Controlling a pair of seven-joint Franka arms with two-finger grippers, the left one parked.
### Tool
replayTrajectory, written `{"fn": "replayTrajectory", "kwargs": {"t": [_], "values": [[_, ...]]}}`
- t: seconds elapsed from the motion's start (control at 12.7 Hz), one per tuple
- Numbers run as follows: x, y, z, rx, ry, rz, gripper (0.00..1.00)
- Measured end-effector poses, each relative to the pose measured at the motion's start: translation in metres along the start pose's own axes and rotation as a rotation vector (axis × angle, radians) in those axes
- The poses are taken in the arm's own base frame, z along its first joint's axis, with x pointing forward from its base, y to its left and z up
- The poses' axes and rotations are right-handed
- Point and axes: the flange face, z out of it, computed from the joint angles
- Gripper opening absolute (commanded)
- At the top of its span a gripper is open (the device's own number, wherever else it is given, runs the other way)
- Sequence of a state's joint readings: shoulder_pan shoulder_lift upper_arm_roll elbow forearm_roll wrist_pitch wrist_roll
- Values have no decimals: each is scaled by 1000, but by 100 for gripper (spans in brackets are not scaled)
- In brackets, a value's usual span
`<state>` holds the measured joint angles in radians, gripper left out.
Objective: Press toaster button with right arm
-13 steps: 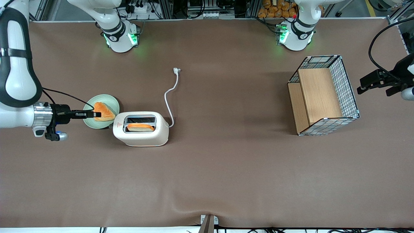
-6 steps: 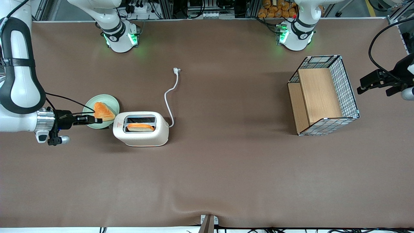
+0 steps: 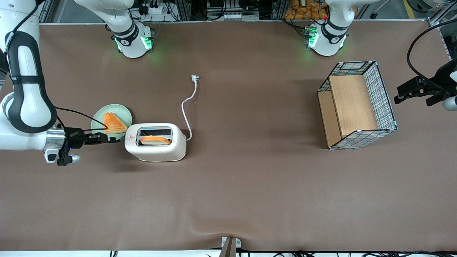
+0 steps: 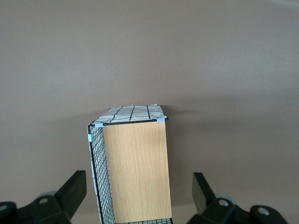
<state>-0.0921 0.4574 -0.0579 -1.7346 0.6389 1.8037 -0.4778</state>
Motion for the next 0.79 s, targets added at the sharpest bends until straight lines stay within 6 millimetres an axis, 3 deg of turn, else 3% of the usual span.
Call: {"fn": "replayTrajectory", "kwargs": {"t": [0.79], "values": [[2,1,20,27,-37,2,0]]}}
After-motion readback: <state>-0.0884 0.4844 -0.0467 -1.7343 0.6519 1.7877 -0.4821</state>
